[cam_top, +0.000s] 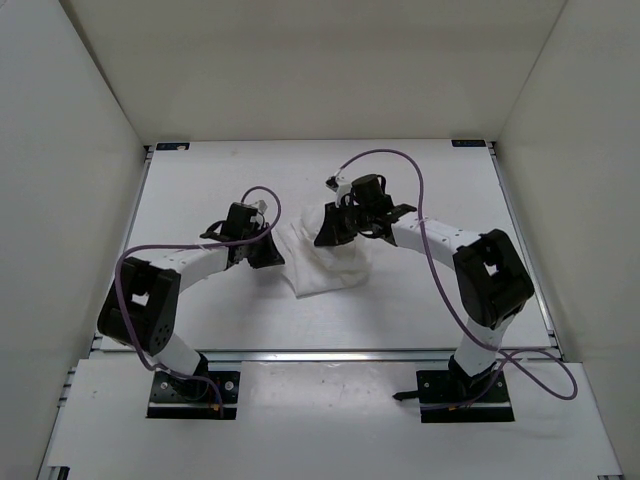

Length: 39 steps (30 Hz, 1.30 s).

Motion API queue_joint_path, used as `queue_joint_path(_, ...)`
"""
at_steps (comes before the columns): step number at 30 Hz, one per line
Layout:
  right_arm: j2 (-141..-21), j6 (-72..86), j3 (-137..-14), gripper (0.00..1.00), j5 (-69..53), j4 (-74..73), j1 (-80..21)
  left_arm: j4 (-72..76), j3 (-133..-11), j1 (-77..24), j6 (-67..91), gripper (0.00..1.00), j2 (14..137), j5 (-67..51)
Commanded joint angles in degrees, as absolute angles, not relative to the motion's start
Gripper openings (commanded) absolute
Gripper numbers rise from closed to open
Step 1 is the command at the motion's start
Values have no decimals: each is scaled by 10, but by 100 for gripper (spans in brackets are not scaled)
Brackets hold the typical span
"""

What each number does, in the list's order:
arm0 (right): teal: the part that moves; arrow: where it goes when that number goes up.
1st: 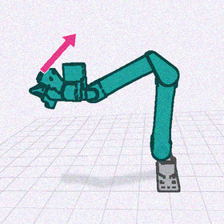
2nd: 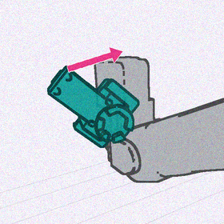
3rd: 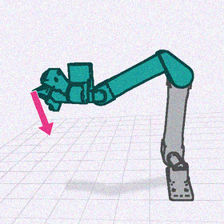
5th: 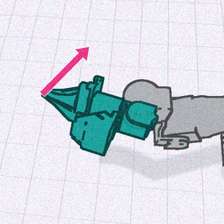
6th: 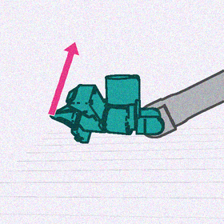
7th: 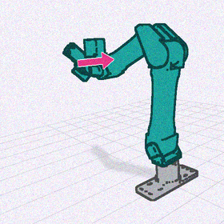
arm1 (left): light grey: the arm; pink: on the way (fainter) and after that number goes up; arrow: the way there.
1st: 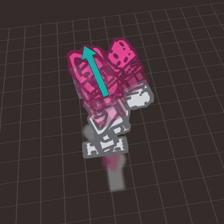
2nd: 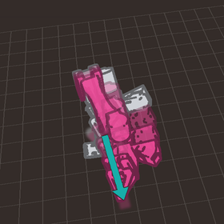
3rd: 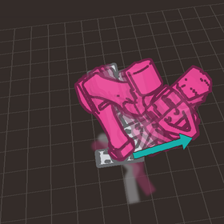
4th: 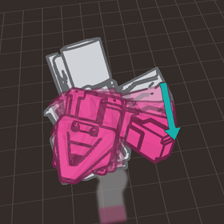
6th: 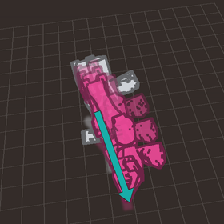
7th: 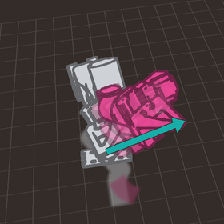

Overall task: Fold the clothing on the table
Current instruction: Fold the skirt

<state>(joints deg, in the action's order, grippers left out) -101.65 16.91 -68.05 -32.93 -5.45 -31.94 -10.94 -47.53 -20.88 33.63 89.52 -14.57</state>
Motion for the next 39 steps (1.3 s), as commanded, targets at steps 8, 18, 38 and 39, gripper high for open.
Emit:
queue_joint_path(8,-1067,185,-742,1,-331,-18,-371,-91,-474,-242,337,0,944,-165)
queue_joint_path(18,-1115,186,-740,1,-358,-15,-421,-70,-461,-229,338,0,966,-185)
queue_joint_path(38,-915,163,-701,11,-267,-83,-341,-140,-488,-143,313,3,840,-193)
queue_joint_path(39,-918,162,-701,0,-261,-94,-327,-158,-503,-141,307,7,832,-185)
